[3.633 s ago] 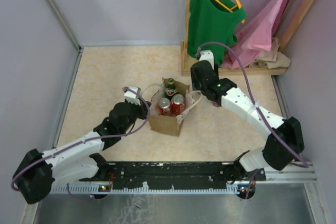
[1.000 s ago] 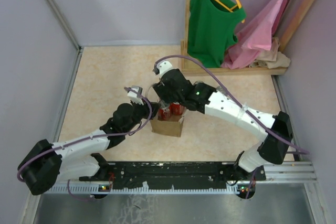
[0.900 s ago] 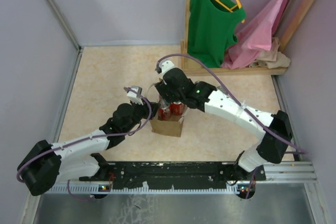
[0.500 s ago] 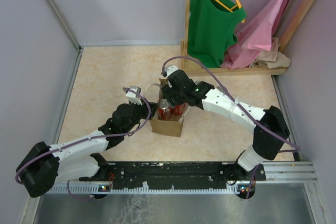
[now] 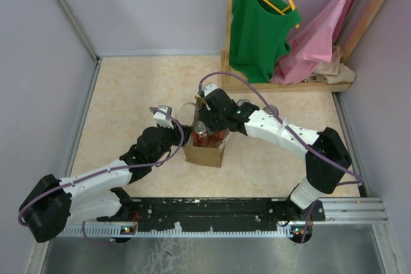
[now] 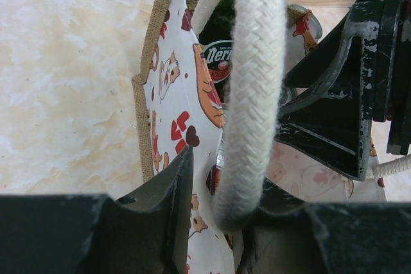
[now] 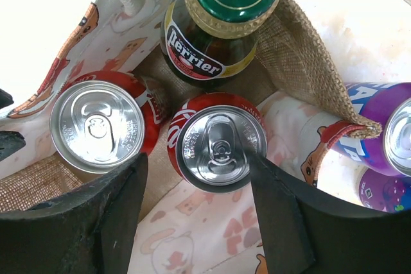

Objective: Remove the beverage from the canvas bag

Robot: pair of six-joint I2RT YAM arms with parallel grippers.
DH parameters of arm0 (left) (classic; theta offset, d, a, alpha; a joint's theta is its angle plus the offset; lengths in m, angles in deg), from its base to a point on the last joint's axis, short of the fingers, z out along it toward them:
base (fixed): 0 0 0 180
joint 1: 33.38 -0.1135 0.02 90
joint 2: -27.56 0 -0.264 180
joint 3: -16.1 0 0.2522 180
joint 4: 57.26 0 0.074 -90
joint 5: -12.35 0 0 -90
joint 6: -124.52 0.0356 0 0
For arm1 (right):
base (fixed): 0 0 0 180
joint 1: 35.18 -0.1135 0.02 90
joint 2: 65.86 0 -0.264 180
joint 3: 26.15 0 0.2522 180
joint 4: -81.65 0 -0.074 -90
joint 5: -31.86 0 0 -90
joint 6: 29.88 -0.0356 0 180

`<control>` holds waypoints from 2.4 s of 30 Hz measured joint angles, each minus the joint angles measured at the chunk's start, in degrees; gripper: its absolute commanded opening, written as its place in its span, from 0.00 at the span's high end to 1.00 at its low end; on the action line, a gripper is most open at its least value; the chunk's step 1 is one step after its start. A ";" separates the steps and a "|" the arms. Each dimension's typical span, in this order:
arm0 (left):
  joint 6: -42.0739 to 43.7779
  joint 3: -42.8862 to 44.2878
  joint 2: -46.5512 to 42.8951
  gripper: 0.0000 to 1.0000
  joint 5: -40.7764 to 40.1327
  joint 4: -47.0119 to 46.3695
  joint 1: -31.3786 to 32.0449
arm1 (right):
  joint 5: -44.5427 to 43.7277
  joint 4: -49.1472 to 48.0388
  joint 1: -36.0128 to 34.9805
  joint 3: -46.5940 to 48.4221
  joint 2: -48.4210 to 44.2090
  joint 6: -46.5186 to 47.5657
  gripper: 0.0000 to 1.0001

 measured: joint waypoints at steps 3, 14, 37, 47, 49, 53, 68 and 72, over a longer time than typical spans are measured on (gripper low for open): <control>-0.02 0.00 0.00 0.67 -0.04 0.07 0.00 | -0.13 -0.20 0.20 -0.04 0.02 -0.02 0.35; 0.13 0.00 0.00 0.67 -0.11 0.09 0.00 | -2.23 -1.79 0.46 -0.31 0.50 0.02 0.35; 0.42 0.00 0.00 0.67 -0.33 0.07 0.00 | -4.94 -1.33 0.46 -0.28 0.52 0.13 0.23; 0.42 0.00 0.00 0.67 -0.46 0.07 0.00 | -6.56 -1.18 0.13 -0.26 0.61 0.13 0.23; 0.42 0.00 0.00 0.67 -0.48 0.07 0.00 | -6.62 -1.18 0.11 -0.24 0.68 0.13 0.23; 0.42 0.00 0.00 0.67 -0.55 0.11 0.00 | -7.06 -1.42 -0.04 -0.15 1.33 0.11 0.23; 0.42 0.00 0.02 0.67 -0.68 0.11 0.00 | -7.08 -2.64 -0.13 -0.24 3.28 -0.04 0.24; 0.42 0.00 0.02 0.67 -0.68 0.09 0.00 | -6.93 -3.65 -0.13 -0.24 5.81 -0.22 0.25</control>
